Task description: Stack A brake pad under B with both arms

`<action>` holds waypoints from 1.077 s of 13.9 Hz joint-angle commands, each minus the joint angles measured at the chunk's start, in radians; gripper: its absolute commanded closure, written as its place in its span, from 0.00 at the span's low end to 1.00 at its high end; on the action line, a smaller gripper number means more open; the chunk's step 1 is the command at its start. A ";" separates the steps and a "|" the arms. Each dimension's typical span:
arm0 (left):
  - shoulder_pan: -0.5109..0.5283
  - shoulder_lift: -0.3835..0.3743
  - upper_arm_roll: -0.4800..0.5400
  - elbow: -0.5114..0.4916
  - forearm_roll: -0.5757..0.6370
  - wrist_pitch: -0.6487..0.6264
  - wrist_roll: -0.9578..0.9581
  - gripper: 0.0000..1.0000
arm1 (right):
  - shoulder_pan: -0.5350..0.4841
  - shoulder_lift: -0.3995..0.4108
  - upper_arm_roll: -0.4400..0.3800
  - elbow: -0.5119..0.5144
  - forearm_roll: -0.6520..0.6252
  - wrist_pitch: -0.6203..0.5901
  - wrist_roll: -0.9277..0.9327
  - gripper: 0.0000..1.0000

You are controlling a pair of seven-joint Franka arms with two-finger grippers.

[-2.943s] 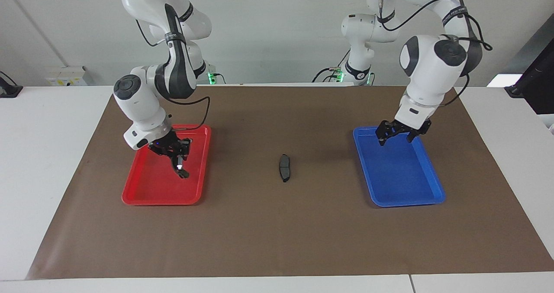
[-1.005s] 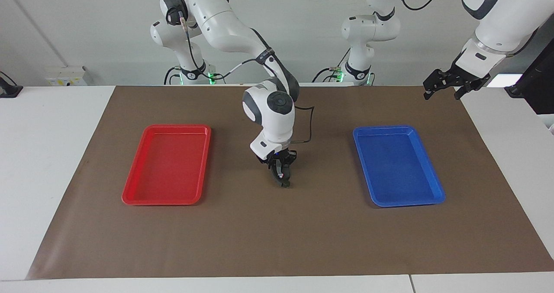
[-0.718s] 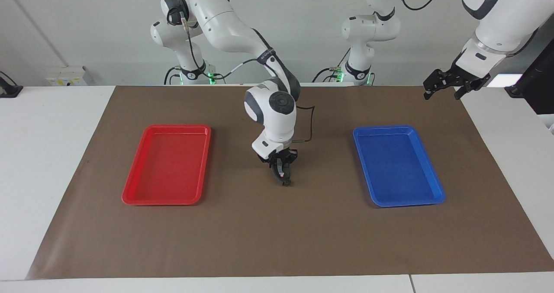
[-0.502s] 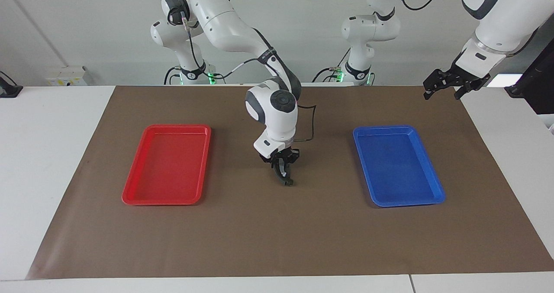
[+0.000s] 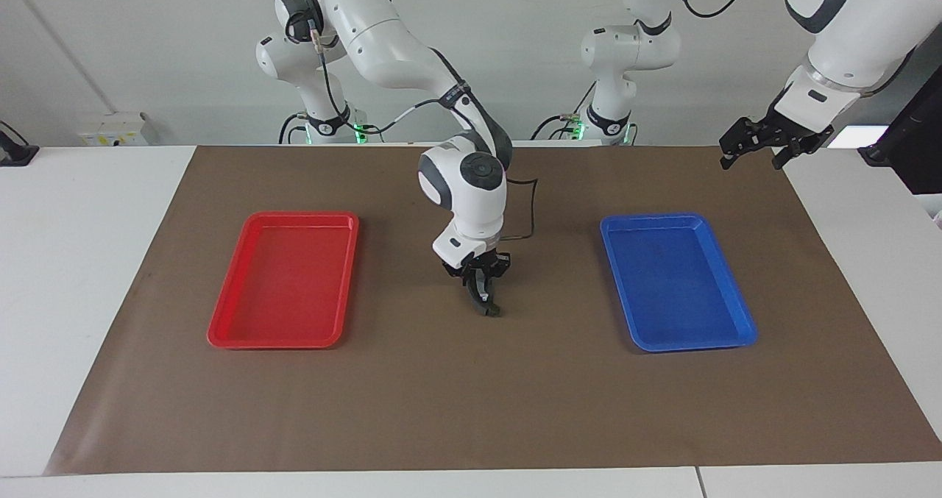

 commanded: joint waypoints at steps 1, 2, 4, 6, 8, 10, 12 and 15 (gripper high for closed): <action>0.011 -0.007 -0.006 -0.005 -0.010 -0.013 0.014 0.00 | 0.001 -0.025 0.003 -0.053 -0.010 0.038 0.035 0.00; 0.011 -0.007 -0.006 -0.005 -0.010 -0.013 0.014 0.00 | 0.001 -0.025 0.003 -0.051 -0.010 0.035 0.037 0.00; 0.011 -0.007 -0.006 -0.005 -0.010 -0.013 0.014 0.00 | 0.000 -0.028 0.002 -0.042 -0.010 0.029 0.037 0.00; 0.011 -0.007 -0.006 -0.005 -0.010 -0.013 0.014 0.00 | -0.014 -0.063 -0.005 -0.043 -0.010 0.015 0.039 0.00; 0.011 -0.007 -0.006 -0.005 -0.010 -0.013 0.014 0.00 | -0.061 -0.105 -0.009 -0.040 -0.018 -0.012 0.037 0.00; 0.011 -0.007 -0.006 -0.005 -0.010 -0.013 0.014 0.00 | -0.139 -0.169 -0.008 -0.045 -0.029 -0.057 0.020 0.00; 0.011 -0.007 -0.006 -0.005 -0.010 -0.013 0.014 0.00 | -0.204 -0.236 -0.005 -0.050 -0.029 -0.123 -0.032 0.00; 0.011 -0.007 -0.006 -0.005 -0.010 -0.013 0.014 0.00 | -0.292 -0.330 -0.005 -0.050 -0.029 -0.271 -0.150 0.00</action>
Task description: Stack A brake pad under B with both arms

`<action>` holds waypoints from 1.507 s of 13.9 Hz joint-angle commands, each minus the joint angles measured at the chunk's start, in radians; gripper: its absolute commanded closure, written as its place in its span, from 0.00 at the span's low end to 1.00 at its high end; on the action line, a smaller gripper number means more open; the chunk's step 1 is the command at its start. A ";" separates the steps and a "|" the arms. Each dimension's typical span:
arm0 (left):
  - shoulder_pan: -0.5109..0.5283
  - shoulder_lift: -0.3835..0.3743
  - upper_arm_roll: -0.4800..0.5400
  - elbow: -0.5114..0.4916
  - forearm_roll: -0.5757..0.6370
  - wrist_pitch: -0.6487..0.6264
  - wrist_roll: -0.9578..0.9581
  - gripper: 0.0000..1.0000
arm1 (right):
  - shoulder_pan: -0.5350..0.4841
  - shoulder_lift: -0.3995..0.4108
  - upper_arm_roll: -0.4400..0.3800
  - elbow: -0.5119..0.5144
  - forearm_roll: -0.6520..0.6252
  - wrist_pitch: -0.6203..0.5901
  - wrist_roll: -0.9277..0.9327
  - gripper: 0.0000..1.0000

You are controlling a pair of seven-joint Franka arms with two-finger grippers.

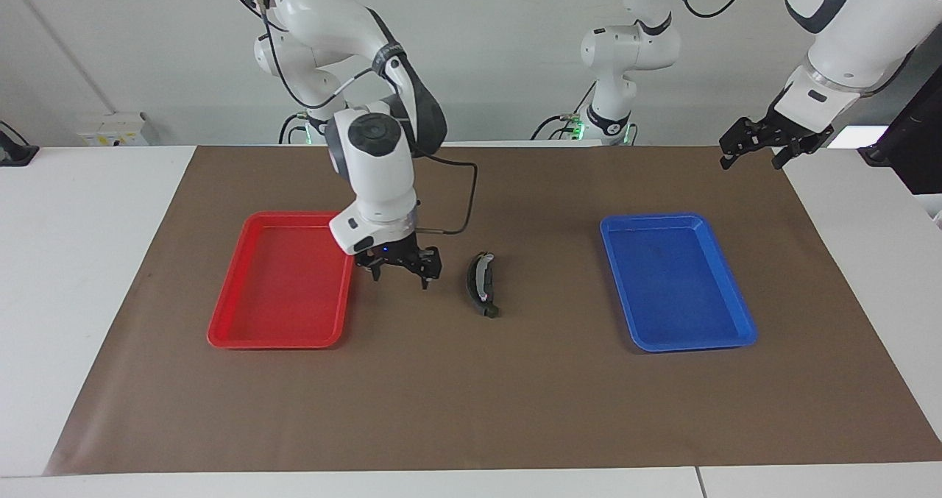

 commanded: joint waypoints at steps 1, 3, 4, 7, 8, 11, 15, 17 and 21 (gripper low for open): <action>0.011 -0.007 -0.006 -0.005 -0.010 -0.012 0.014 0.00 | -0.067 -0.097 0.018 -0.037 -0.017 -0.103 -0.088 0.00; 0.011 -0.007 -0.006 -0.005 -0.010 -0.012 0.014 0.00 | -0.114 -0.145 0.018 -0.037 -0.016 -0.165 -0.145 0.00; 0.011 -0.007 -0.006 -0.005 -0.010 -0.012 0.014 0.00 | -0.140 -0.167 0.020 -0.038 -0.014 -0.188 -0.175 0.00; 0.011 -0.007 -0.006 -0.005 -0.010 -0.012 0.014 0.00 | -0.208 -0.228 0.020 -0.040 -0.013 -0.262 -0.258 0.00; 0.011 -0.007 -0.006 -0.005 -0.010 -0.012 0.014 0.00 | -0.226 -0.245 0.020 -0.040 -0.010 -0.285 -0.283 0.00; 0.011 -0.007 -0.006 -0.005 -0.010 -0.012 0.014 0.00 | -0.298 -0.300 0.020 -0.041 0.003 -0.360 -0.352 0.00; 0.011 -0.007 -0.006 -0.005 -0.010 -0.012 0.014 0.00 | -0.372 -0.343 0.018 -0.037 0.006 -0.440 -0.415 0.00; 0.011 -0.007 -0.006 -0.005 -0.010 -0.012 0.014 0.00 | -0.374 -0.345 0.017 -0.020 0.006 -0.447 -0.418 0.00; 0.011 -0.007 -0.006 -0.005 -0.010 -0.012 0.014 0.00 | -0.369 -0.345 0.020 0.026 0.006 -0.501 -0.423 0.00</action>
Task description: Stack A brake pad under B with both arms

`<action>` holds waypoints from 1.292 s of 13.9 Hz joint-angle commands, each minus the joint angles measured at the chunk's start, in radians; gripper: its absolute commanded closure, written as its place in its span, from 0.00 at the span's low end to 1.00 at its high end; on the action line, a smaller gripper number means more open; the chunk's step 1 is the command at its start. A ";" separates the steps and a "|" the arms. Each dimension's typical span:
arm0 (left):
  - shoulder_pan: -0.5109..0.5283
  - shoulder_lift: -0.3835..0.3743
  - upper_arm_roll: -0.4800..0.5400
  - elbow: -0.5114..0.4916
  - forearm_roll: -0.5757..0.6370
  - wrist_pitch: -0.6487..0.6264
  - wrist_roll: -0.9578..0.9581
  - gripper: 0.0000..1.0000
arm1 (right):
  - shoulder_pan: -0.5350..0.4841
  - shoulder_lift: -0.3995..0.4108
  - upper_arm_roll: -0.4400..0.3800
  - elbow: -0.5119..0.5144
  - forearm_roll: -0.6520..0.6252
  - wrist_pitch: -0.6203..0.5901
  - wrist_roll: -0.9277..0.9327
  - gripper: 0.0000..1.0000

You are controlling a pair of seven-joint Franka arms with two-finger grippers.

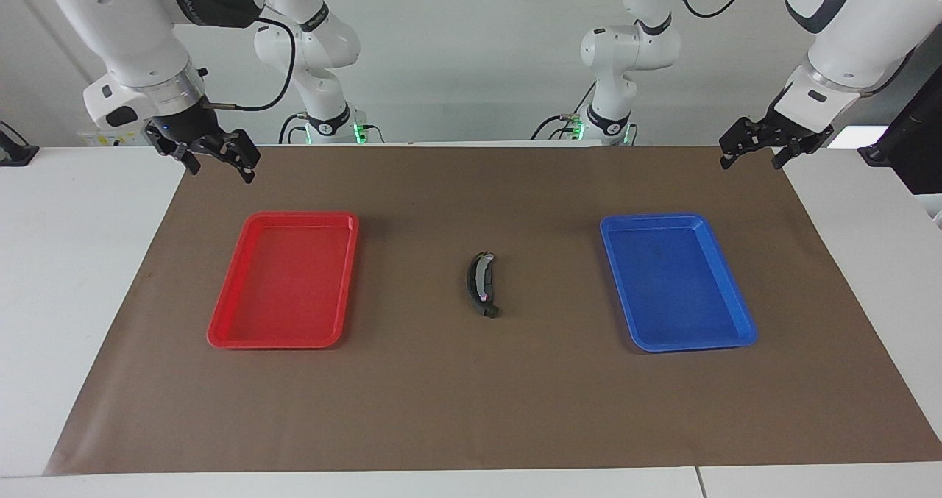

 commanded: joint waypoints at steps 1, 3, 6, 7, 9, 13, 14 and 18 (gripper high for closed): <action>0.011 -0.007 -0.006 -0.005 -0.010 -0.012 0.014 0.00 | -0.003 -0.008 0.010 0.027 0.006 -0.047 -0.021 0.00; 0.011 -0.007 -0.006 -0.005 -0.010 -0.012 0.014 0.00 | 0.002 -0.008 0.015 0.029 0.029 -0.048 -0.018 0.00; 0.011 -0.007 -0.006 -0.005 -0.010 -0.012 0.014 0.00 | 0.002 -0.013 0.014 0.015 0.049 -0.043 -0.017 0.00; 0.011 -0.007 -0.006 -0.005 -0.010 -0.012 0.014 0.00 | 0.000 -0.013 0.015 0.015 0.050 -0.041 -0.020 0.00; 0.011 -0.007 -0.006 -0.005 -0.010 -0.012 0.014 0.00 | 0.000 -0.010 0.014 0.025 0.049 -0.041 -0.038 0.00; 0.011 -0.007 -0.006 -0.005 -0.010 -0.012 0.014 0.00 | -0.001 -0.010 0.014 0.024 0.049 -0.041 -0.060 0.00; 0.011 -0.007 -0.006 -0.005 -0.010 -0.012 0.014 0.00 | -0.001 -0.010 0.014 0.025 0.049 -0.041 -0.060 0.00; 0.011 -0.007 -0.006 -0.005 -0.010 -0.012 0.014 0.00 | -0.003 -0.011 0.014 0.022 0.049 -0.041 -0.052 0.00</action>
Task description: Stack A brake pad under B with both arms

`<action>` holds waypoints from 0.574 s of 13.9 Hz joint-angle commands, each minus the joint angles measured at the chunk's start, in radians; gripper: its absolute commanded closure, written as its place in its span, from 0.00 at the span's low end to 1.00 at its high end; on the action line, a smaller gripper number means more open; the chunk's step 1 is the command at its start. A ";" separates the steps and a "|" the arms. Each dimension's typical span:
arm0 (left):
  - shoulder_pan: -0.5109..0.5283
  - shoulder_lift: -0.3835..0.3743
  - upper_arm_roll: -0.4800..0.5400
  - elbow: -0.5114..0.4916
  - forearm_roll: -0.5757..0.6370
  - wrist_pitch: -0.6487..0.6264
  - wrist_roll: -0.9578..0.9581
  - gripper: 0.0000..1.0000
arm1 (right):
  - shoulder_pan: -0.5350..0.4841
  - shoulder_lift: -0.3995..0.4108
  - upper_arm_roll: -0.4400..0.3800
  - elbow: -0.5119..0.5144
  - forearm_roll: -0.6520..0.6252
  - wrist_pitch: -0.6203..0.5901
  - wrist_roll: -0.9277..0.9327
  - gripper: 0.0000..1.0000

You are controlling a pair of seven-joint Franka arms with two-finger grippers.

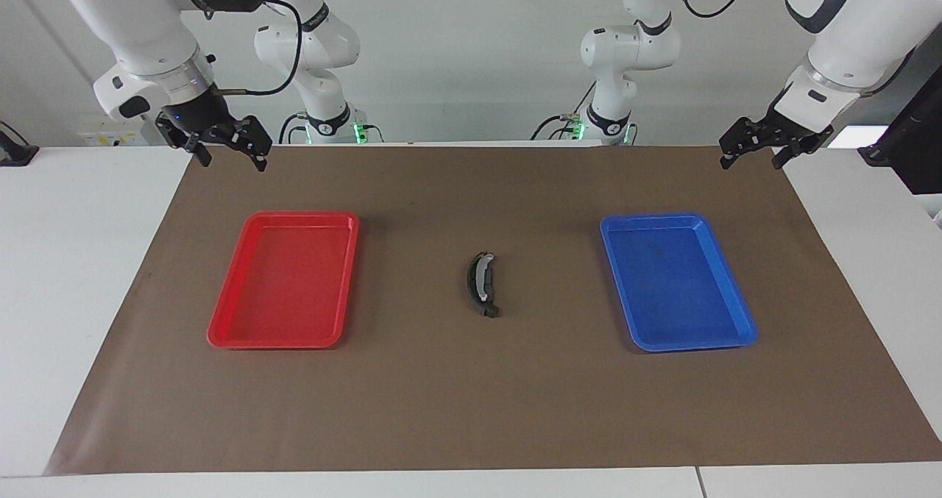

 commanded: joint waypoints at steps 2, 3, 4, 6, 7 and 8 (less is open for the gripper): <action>0.011 -0.007 -0.006 -0.005 -0.010 -0.011 0.014 0.00 | -0.008 -0.007 0.001 -0.002 0.013 -0.005 -0.024 0.00; 0.011 -0.007 -0.006 -0.005 -0.010 -0.011 0.014 0.00 | -0.008 -0.007 0.001 -0.001 0.013 -0.005 -0.024 0.00; 0.011 -0.007 -0.006 -0.005 -0.010 -0.011 0.014 0.00 | -0.008 -0.007 0.000 -0.001 0.013 -0.005 -0.023 0.00; 0.011 -0.007 -0.006 -0.005 -0.010 -0.011 0.014 0.00 | -0.011 -0.005 0.000 0.004 0.010 -0.005 -0.024 0.00; 0.011 -0.007 -0.006 -0.005 -0.010 -0.011 0.014 0.00 | -0.008 -0.002 0.000 0.008 -0.002 -0.007 -0.026 0.00; 0.011 -0.007 -0.006 -0.005 -0.010 -0.011 0.014 0.00 | -0.006 0.001 0.000 0.018 -0.004 -0.013 -0.027 0.00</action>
